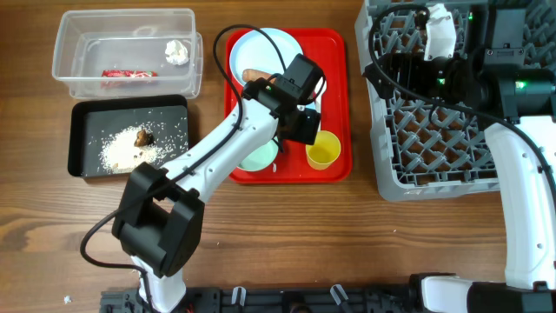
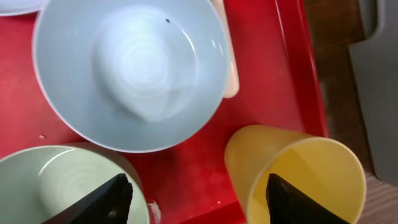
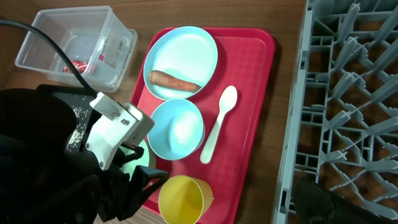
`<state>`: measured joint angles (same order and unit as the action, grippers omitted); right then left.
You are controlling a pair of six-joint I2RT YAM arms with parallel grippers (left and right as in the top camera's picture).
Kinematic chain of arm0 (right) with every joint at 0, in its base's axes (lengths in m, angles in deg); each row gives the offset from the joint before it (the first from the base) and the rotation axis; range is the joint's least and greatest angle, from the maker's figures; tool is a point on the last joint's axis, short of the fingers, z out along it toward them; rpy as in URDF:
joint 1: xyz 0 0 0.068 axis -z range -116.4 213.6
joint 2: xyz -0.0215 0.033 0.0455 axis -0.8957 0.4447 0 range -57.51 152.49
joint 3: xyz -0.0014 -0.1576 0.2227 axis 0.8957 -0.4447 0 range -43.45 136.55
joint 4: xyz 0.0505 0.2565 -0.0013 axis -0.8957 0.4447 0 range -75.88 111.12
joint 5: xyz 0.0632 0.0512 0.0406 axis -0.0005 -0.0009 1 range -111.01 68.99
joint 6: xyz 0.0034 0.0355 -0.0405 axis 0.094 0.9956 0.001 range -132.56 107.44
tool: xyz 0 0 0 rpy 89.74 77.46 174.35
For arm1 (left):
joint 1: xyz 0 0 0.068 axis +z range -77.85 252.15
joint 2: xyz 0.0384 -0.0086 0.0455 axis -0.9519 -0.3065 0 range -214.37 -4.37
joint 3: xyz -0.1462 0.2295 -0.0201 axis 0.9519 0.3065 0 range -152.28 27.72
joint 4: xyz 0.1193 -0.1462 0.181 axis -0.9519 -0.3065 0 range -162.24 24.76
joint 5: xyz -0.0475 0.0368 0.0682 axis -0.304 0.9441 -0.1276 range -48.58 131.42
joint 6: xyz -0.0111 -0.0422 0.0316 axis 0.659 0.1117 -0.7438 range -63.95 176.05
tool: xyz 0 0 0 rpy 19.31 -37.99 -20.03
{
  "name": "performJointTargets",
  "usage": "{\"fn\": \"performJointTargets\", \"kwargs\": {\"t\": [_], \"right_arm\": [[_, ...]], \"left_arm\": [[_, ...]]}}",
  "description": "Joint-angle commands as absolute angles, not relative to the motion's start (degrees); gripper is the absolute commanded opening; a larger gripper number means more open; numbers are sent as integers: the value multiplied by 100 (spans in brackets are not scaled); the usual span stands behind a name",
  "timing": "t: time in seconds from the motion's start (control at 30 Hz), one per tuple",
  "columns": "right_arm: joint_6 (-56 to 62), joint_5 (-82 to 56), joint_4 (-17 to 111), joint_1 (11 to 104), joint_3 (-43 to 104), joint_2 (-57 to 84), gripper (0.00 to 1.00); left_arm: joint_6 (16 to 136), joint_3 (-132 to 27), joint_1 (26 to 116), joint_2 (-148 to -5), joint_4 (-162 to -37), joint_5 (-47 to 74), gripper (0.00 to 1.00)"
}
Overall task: Sort waste into correct bins and load items into the dishwasher rack
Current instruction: 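Set the green bowl back on the red tray, then grasp the yellow cup with the left gripper and lift it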
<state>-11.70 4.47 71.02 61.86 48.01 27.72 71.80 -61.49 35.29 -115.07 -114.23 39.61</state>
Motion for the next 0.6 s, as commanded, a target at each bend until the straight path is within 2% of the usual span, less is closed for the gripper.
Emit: {"fn": "performJointTargets", "kwargs": {"t": [0.0,0.27,0.37,0.57], "right_arm": [[-1094,407,7065,6158,4943,2840,100],[-1107,407,7054,6158,4943,2840,100],[-1105,407,7054,6158,4943,2840,100],[-1105,407,7056,6158,4943,2840,100]], "left_arm": [[6915,-6191,3494,-11504,-11319,3352,70],[6789,-6186,3358,-11813,-11402,3286,66],[6673,-6186,3245,-11891,-11408,3299,62],[6675,-6186,3203,-11957,-11404,3317,36]]}}
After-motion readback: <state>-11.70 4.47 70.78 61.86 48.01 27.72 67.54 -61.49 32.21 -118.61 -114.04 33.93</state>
